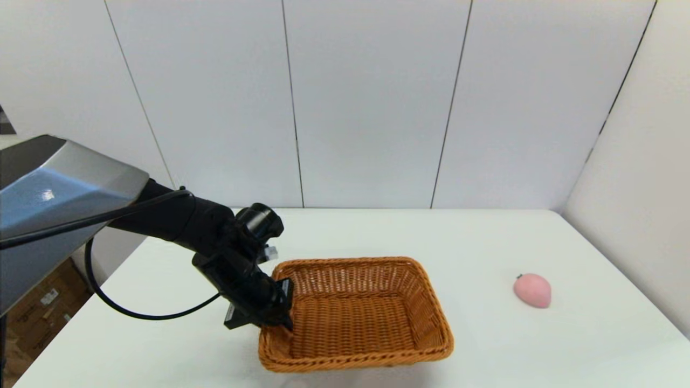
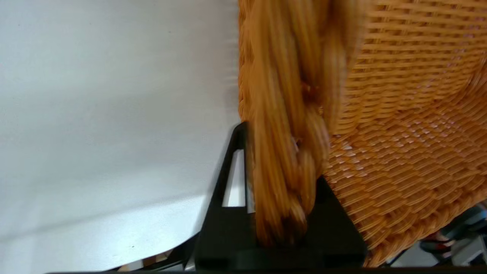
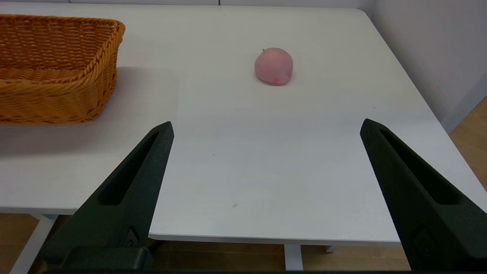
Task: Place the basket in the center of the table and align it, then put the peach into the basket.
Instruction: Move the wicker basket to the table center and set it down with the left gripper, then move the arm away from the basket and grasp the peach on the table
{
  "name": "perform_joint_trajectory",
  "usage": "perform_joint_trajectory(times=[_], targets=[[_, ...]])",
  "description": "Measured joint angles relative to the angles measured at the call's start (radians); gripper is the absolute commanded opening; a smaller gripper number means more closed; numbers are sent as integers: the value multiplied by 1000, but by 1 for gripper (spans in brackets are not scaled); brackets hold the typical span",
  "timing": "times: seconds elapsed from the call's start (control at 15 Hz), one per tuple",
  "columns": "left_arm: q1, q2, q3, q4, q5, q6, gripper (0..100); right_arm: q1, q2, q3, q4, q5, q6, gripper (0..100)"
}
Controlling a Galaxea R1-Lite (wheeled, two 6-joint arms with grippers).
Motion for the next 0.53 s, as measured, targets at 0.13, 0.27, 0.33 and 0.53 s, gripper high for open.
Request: perform_joint_trajectory(times=[0.13, 0.27, 0.33, 0.53], targets=[[-10, 0, -1, -2, 18, 9, 100, 0, 0, 0, 0, 0, 0, 100], [-11, -16, -4, -2, 22, 29, 100, 0, 0, 0, 0, 0, 0, 100], [-10, -28, -11, -1, 24, 33, 100, 0, 0, 0, 1, 0, -1, 100], [23, -81, -36, 0, 68, 36, 100, 0, 0, 0, 0, 0, 0, 100]])
